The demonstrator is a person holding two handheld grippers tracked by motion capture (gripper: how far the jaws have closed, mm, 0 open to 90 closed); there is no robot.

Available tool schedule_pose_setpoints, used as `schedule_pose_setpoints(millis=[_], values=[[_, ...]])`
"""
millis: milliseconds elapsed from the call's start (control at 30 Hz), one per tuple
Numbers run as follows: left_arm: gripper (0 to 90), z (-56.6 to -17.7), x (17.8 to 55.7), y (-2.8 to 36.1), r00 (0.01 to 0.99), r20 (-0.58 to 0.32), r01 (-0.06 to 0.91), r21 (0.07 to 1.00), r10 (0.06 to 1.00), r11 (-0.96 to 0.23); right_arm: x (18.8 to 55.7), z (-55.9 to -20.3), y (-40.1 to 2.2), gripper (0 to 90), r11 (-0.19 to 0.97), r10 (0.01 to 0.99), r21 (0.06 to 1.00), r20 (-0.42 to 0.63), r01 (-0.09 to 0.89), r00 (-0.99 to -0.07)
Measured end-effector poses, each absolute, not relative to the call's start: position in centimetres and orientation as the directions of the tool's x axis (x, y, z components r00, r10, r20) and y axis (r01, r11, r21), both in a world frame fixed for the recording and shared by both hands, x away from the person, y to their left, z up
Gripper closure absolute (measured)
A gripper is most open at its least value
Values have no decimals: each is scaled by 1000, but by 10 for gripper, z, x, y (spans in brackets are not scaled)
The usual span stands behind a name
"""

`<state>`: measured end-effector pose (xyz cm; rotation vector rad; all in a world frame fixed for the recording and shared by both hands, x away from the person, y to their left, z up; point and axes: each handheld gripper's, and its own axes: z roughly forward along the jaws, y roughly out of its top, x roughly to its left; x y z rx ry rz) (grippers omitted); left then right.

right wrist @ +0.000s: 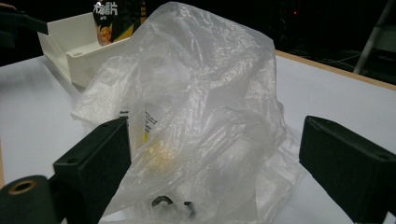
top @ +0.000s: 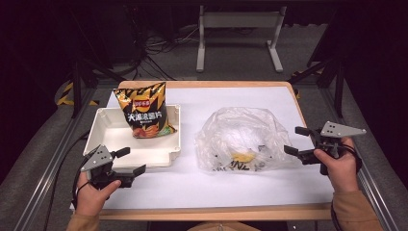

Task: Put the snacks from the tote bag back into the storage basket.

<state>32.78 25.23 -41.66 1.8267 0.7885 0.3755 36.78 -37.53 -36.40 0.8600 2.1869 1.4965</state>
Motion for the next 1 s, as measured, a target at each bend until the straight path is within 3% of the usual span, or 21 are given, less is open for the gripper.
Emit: schedule_pose_setpoints(millis=[333,1000], values=[[45,-430,328,263,688,-138,341,928,712,-149,368,-374,-376,66,241,649,928,64,285,-758],[20,-437,328,265,697,-109,316,934,709,-168,371,-383,-375,55,240,647,924,77,298,-759]])
